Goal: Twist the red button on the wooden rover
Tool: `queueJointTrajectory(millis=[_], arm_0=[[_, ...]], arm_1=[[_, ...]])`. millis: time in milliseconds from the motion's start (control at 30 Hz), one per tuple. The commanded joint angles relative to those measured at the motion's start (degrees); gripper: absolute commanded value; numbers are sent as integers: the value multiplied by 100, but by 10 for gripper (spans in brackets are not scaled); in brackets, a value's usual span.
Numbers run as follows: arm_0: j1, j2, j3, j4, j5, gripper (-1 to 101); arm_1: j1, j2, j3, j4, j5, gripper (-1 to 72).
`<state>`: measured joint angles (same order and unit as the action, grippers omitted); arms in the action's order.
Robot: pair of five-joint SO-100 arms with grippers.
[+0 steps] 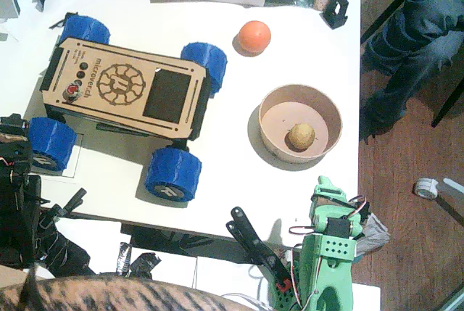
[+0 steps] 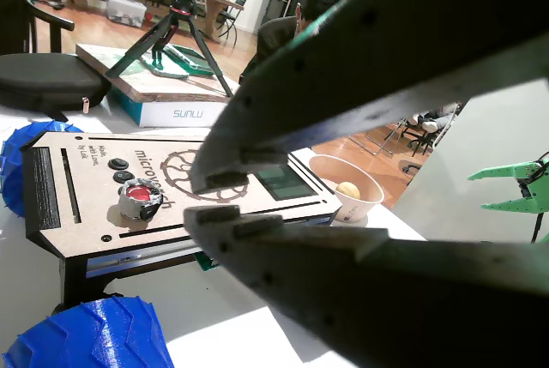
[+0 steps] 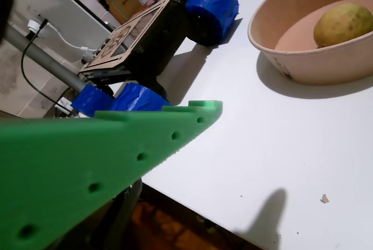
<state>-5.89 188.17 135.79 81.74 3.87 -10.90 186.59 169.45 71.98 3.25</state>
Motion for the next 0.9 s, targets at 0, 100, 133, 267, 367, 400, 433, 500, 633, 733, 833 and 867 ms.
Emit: queueJointTrajectory(millis=[0, 100, 133, 267, 367, 400, 433, 500, 633, 733, 833, 867], arm_0=[[-18, 563, -18, -62, 53, 1], [-18, 563, -18, -62, 53, 1], [-18, 563, -18, -62, 53, 1], [-18, 563, -18, -62, 53, 1], [-18, 563, -18, -62, 53, 1], [-18, 563, -18, -62, 53, 1], [-18, 563, -18, -62, 53, 1], [-18, 563, -18, -62, 53, 1], [-18, 563, -26, -167, 53, 1], [-18, 563, -88, -378, 53, 1], [-18, 413, -97, -580, 53, 2], [-18, 272, -97, -650, 53, 2]], arm_1=[[26, -26, -35, -26, 0, 204], [26, -26, -35, -26, 0, 204], [26, -26, -35, -26, 0, 204], [26, -26, -35, -26, 0, 204], [26, -26, -35, -26, 0, 204], [26, -26, -35, -26, 0, 204], [26, -26, -35, -26, 0, 204], [26, -26, -35, -26, 0, 204], [26, -26, -35, -26, 0, 204], [26, -26, -35, -26, 0, 204], [26, -26, -35, -26, 0, 204], [26, -26, -35, -26, 0, 204]])
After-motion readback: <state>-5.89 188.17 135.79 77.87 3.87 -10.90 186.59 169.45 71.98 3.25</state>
